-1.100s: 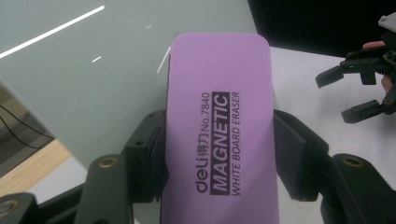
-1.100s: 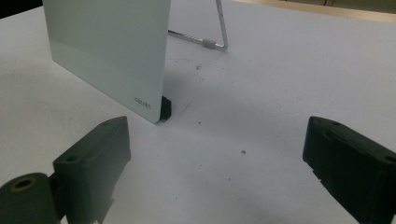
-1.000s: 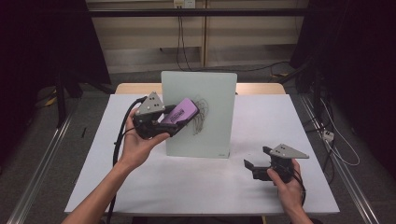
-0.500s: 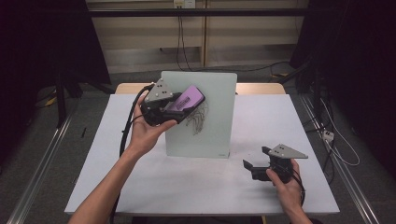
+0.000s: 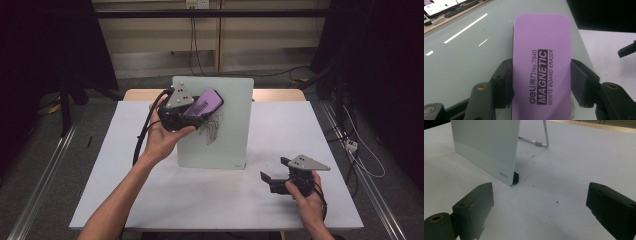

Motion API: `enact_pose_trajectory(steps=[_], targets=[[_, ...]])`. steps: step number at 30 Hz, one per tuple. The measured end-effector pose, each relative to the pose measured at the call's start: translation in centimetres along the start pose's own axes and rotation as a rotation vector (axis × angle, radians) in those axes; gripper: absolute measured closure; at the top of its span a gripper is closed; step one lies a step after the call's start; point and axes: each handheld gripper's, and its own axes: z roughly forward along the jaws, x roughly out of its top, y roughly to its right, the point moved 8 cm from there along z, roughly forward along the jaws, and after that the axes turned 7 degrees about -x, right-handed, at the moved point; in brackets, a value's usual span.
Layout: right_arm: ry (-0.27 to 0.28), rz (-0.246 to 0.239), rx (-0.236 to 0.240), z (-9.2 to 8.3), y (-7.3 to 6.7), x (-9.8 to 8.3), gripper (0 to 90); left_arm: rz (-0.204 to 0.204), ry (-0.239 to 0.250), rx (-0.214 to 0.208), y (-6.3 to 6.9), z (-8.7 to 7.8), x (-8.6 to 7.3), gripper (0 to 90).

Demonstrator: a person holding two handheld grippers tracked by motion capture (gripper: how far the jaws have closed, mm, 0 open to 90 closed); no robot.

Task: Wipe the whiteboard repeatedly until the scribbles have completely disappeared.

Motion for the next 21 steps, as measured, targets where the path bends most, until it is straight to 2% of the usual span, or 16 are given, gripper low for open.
enact_pose_trajectory(steps=[9, 13, 15, 21], targets=[[-0.002, -0.002, -0.004, 0.1, 0.1, -0.1, 7.5, 0.027, -0.02, -0.01, 0.2, 0.3, -0.2, 41.3], [-0.003, -0.001, -0.003, 0.1, 0.0, -0.1, 7.5, 0.041, -0.036, -0.023, 0.7, 0.7, -0.7, 41.3], [-0.003, -0.001, -0.004, 0.0, 0.0, 0.0, 7.5, 0.029, -0.044, -0.045, 1.2, 1.1, -1.1, 41.3], [-0.005, 0.0, -0.003, 0.1, -0.1, 0.0, 7.3, 0.048, -0.067, -0.055, 1.9, 1.7, -1.7, 41.3]])
